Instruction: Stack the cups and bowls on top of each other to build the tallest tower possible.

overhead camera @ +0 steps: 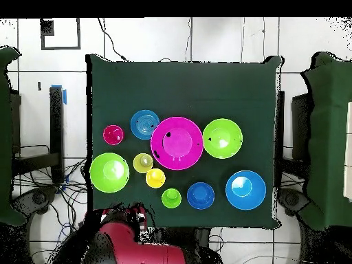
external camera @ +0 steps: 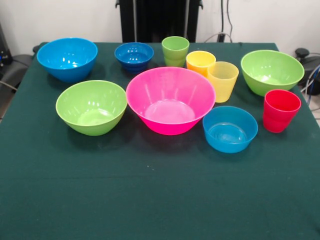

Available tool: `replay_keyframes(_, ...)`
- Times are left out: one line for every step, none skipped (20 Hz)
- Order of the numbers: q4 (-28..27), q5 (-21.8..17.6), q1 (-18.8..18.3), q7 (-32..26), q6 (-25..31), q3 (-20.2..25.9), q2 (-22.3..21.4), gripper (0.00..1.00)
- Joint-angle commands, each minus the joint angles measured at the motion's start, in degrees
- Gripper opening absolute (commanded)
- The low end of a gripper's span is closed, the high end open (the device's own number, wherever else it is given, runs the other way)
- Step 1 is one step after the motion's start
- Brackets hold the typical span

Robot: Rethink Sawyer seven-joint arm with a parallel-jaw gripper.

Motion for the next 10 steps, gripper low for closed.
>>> replay_keyframes(-1.1, -0.6, -0.1, 6.3, 7.0, 0.2, 0.0, 1.00)
replay_keyframes(-1.2, -0.7, -0.1, 6.3, 7.0, 0.3, 0.1, 1.00)
replay_keyframes(-1.2, -0.6, -0.1, 6.3, 7.0, 0.3, 0.1, 1.00)
replay_keyframes(-1.1, -0.6, -0.1, 6.3, 6.8, 0.3, 0.2, 1.00)
replay_keyframes(-0.9, -0.4, -0.1, 6.2, 6.3, 0.4, 0.3, 1.00)
replay_keyframes(-0.6, -0.4, -0.2, 6.1, 5.5, 0.4, 0.7, 1.00)
replay_keyframes(-0.2, -0.4, -0.3, 6.0, 4.1, 0.6, 1.4, 1.00)
replay_keyframes(0.6, 0.2, -0.6, 5.5, 2.1, 0.8, 2.3, 1.00)
replay_keyframes(1.3, 0.7, -0.8, 5.2, 0.2, 1.1, 3.3, 1.00)
replay_keyframes(1.9, 1.0, -1.2, 4.7, -2.2, 1.6, 4.7, 1.00)
